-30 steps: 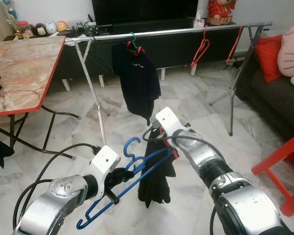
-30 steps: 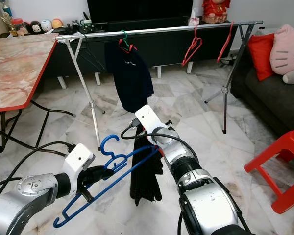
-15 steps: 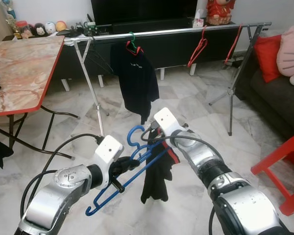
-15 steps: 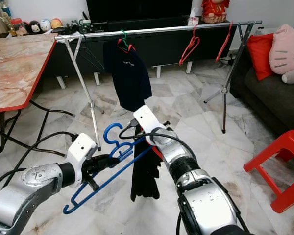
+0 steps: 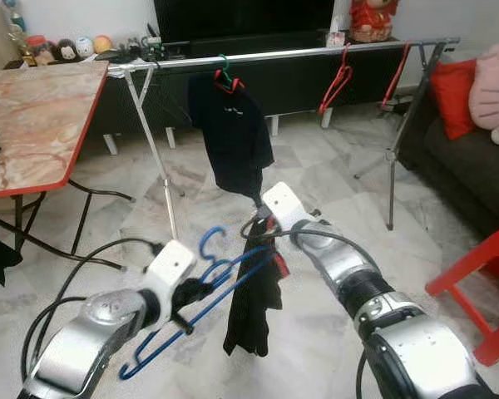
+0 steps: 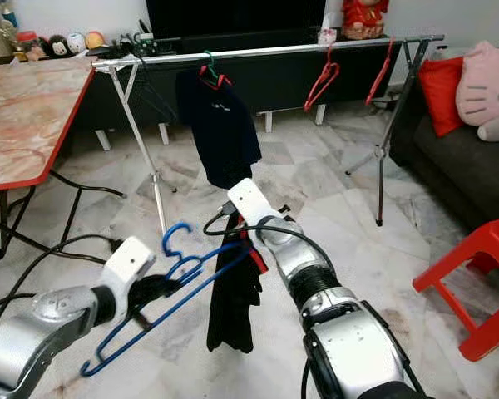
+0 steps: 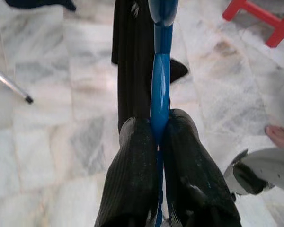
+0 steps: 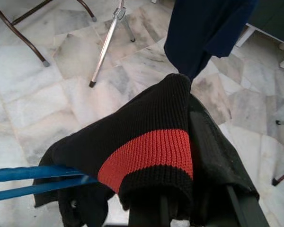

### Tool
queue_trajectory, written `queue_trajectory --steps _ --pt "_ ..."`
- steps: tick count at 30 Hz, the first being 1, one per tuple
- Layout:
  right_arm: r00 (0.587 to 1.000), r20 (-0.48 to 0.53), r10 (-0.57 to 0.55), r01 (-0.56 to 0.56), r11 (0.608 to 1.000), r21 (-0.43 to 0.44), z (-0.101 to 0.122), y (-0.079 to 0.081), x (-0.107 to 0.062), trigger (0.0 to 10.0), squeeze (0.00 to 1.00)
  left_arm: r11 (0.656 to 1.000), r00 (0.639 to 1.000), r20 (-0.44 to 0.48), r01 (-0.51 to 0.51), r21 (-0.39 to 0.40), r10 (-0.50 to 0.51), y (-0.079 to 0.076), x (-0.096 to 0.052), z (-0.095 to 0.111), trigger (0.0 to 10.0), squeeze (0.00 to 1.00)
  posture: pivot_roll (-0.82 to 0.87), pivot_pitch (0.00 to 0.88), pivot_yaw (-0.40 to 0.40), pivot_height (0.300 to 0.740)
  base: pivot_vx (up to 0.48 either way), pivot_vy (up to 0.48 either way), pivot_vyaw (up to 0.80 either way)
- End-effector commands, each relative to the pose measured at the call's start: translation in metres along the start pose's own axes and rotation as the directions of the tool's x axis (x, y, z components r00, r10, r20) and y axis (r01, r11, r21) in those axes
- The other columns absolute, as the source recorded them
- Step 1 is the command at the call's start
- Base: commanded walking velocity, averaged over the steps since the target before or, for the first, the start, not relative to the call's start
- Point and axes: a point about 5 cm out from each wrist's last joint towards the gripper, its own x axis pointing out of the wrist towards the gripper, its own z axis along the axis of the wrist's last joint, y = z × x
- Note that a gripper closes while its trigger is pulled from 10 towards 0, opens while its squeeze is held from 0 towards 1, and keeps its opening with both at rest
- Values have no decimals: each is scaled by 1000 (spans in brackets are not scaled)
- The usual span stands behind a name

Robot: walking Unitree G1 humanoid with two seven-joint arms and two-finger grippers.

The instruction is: Hang hanger

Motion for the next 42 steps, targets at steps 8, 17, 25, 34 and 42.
queue_trajectory --steps 8,17,25,34,42 --pt "999 22 -44 45 998 -36 7 -12 -2 10000 0 991 991 -10 -135 1 135 17 -15 -4 10000 0 -70 0 -2 740 0 0 0" --pt "999 23 -33 34 999 -37 6 -10 -2 10000 0 990 989 27 -144 6 143 19 -13 1 10000 0 -72 0 1 740 0 0 0" --pt "1000 23 16 -14 998 -60 7 -5 -1 10000 0 964 961 79 -263 -43 266 29 -5 8 10000 0 -77 0 2 740 0 0 0" --pt "1000 7 14 -13 997 -74 3 -6 -2 10000 0 970 967 80 -242 -30 244 28 -8 7 10000 0 -76 0 0 740 0 0 0" --pt "1000 -19 10 -12 996 -92 -2 -8 -2 10000 0 997 995 85 50 55 -55 6 -31 3 10000 0 -69 0 -6 740 0 0 0"
